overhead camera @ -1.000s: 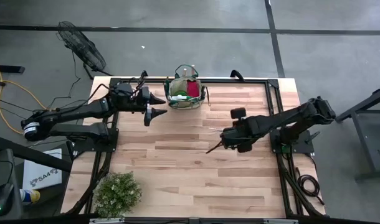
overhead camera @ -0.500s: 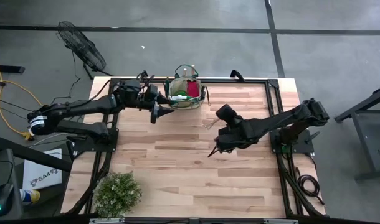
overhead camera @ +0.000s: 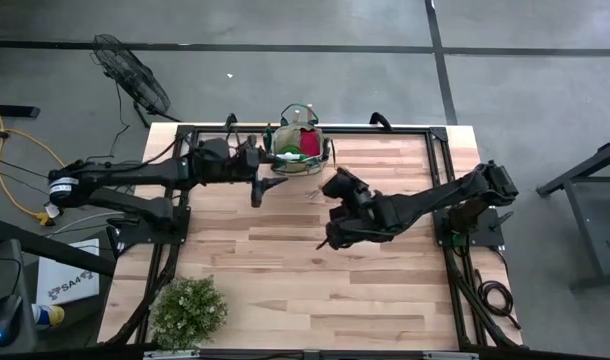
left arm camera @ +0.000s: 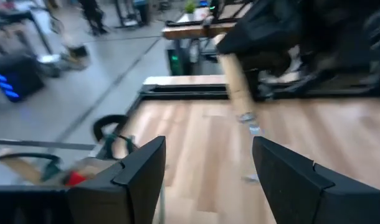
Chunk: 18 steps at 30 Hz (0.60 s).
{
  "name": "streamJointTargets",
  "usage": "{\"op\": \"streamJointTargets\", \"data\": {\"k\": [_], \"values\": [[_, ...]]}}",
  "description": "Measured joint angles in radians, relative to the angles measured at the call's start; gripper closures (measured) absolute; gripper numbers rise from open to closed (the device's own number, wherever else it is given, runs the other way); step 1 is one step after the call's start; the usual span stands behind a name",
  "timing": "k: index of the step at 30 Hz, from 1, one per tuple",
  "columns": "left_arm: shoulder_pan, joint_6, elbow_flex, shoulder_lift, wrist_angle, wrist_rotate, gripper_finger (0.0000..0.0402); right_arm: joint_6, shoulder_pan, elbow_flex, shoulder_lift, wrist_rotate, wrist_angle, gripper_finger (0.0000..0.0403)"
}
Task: Pick & Place Garden tools in Gardening bag
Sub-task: Put the brown hand rake into the gardening bag
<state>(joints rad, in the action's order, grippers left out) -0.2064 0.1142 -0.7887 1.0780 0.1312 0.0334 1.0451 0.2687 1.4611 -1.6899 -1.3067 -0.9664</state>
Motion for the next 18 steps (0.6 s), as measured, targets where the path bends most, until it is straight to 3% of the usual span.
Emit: {"op": "streamJointTargets", "data": {"k": [7, 18], "values": [[0.127, 0.201, 0.0, 0.05, 0.065, -0.25, 0.0168, 0.153, -0.011, 0.044, 0.0, 0.062, 0.275, 0.0352], [0.306, 0.522, 0.0, 0.145, 0.282, -0.48, 0.0168, 0.045, -0.072, 0.045, -0.002, 0.112, 0.298, 0.0352]]}}
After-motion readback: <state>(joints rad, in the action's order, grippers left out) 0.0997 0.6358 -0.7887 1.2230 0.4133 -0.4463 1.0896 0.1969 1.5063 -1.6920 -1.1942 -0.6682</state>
